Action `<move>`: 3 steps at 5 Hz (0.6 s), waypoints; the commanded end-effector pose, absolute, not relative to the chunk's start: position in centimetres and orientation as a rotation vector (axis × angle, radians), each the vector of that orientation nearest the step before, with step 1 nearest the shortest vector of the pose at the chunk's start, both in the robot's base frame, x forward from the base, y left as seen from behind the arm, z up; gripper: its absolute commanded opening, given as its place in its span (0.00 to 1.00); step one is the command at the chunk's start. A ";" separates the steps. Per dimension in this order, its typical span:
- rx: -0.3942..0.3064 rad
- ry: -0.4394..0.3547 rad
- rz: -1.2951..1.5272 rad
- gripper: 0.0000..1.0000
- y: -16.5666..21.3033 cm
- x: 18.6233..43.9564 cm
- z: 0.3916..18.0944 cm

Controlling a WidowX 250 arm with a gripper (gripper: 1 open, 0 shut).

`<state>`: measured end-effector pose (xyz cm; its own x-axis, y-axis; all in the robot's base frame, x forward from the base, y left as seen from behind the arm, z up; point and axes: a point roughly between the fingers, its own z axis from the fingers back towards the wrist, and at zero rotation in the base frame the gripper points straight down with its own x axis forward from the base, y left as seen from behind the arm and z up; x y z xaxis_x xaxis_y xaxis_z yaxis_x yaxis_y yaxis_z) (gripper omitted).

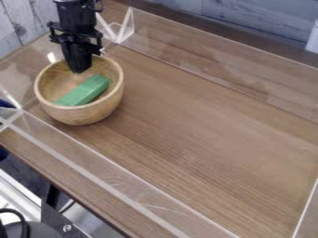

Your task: Put the green block in the brown bowl

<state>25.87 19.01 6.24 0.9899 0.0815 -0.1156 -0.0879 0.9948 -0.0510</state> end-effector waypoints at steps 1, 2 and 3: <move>-0.020 0.049 0.085 1.00 19.5 26.8 8.8; -0.029 0.033 0.088 1.00 19.3 26.9 9.9; -0.037 0.001 0.082 1.00 19.0 27.2 11.4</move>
